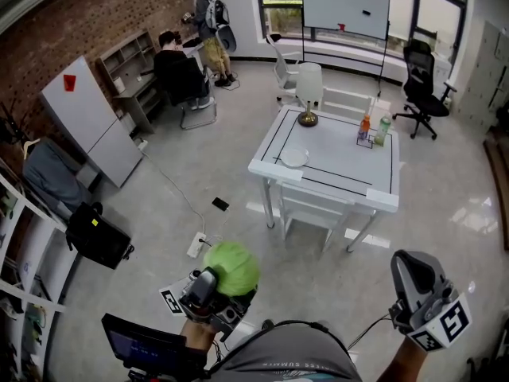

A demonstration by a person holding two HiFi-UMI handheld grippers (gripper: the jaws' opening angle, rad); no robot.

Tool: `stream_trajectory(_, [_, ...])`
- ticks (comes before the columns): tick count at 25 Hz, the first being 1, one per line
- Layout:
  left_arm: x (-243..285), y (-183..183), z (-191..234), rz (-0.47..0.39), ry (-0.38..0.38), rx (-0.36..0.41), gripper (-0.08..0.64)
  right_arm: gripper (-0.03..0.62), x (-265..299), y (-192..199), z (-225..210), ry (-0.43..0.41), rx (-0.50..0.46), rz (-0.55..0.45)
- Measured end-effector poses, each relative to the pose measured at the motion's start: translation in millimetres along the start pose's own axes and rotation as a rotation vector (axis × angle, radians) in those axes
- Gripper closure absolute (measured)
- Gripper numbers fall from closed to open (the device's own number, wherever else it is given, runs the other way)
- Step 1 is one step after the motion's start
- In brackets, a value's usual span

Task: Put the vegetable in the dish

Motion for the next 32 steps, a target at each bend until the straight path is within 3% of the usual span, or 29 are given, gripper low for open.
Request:
stream_trajectory(4, [15.3,-12.5,12.4,0.016,-0.016,-0.005,0.284,0.584,14.7,-1.5,-9.2,-0.012,0.021,0.013])
stream_trajectory(17, [74.4,26.8,77.1,-0.055,0.002,0.065,0.284,0.584,12.9,-5.7,-124.9,-0.095,0.017,0.02])
stream_trajectory(22, [79.4,34.6,94.6,-0.091,-0.041,0.08,0.284,0.584,17.8,-0.5,-150.2,-0.141,0.037,0.025])
stream_trajectory(27, [80.5,26.3,105.4,-0.1,-0.056,0.087,0.284,0.584,28.9,13.8,-166.6,-0.138,0.06,0.039])
stream_trajectory(32, [82.9,-4.2,125.3,-0.082,-0.062,0.064,0.284,0.584,56.5,14.5,-172.2,-0.108,0.054,0.021])
Point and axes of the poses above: the fingertips, and each gripper's own axes: x forward along the fingers, z to its left, y out of its underside, the point moved 4 cm from there along -x, backward along the fingers, and after that the axes turned 1 degree about y, right-handed, at the moved point
